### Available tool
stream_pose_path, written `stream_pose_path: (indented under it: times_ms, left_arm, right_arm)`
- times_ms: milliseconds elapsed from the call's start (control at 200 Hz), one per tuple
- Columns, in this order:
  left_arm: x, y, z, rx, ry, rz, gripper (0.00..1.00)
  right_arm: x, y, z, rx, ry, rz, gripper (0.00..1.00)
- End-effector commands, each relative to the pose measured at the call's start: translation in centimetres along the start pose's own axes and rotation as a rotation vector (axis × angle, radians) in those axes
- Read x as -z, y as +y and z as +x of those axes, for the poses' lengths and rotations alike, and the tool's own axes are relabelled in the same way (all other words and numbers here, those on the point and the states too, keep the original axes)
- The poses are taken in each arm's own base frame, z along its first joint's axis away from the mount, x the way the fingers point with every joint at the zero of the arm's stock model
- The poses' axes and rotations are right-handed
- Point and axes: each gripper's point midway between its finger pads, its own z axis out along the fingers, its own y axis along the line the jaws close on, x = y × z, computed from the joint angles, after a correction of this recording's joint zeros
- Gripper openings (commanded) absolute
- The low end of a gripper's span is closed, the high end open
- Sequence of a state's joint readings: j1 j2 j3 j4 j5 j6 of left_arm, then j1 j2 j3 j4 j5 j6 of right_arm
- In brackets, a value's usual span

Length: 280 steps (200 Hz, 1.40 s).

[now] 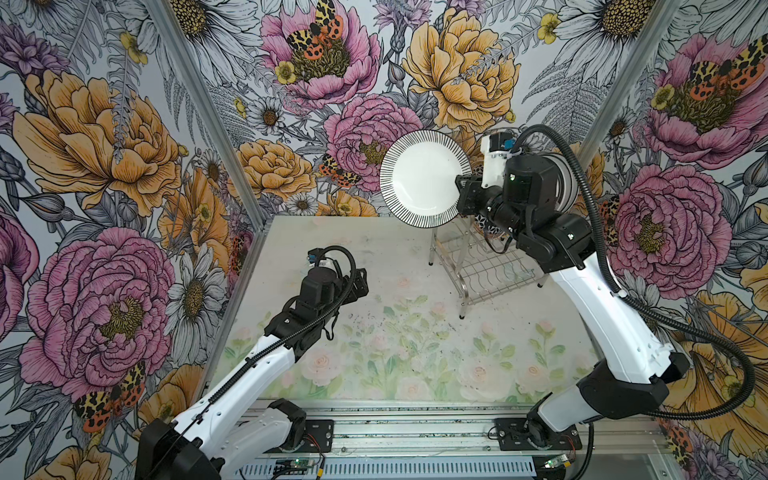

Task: Unload the plates from the dish rack
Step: 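Pull the striped plate toward the left gripper while the left arm reaches in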

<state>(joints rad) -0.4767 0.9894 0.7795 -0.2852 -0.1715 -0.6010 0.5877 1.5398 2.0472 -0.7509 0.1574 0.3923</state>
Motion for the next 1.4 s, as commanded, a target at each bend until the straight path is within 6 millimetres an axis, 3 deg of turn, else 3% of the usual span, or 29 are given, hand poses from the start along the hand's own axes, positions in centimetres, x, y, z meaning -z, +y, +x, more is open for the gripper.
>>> stream_pose_path:
  times_ms: [0, 140, 375, 565, 861, 1191, 1396]
  left_arm:
    - [0.6, 1.3, 1.4, -0.013, 0.050, 0.010, 0.99]
    - [1.0, 2.6, 2.1, 0.014, 0.057, 0.022, 0.99]
    - [2.2, 3.1, 2.8, 0.035, 0.032, 0.071, 0.97]
    - [2.7, 1.8, 3.3, 0.040, 0.057, 0.167, 0.97]
    - [2.3, -0.5, 4.1, 0.108, 0.123, 0.342, 0.97]
    - [2.8, -1.2, 2.9, 0.182, 0.118, 0.455, 0.92]
    - [2.1, -1.2, 2.3, 0.194, 0.111, 0.458, 0.85]
  right_arm:
    - [0.1, 3.2, -0.9, -0.172, -0.020, -0.198, 0.00]
    - [-1.9, 3.2, 2.9, -0.207, 0.082, -0.211, 0.00]
    - [-3.9, 2.6, 8.5, -0.249, 0.200, -0.219, 0.00]
    - [-5.5, 2.4, 12.7, -0.279, 0.279, -0.228, 0.00]
    - [-6.5, 2.5, 15.8, -0.308, 0.328, -0.242, 0.00]
    - [-7.0, 2.5, 17.2, -0.309, 0.335, -0.235, 0.00]
    - [-7.2, 3.6, 17.4, -0.338, 0.347, -0.284, 0.00]
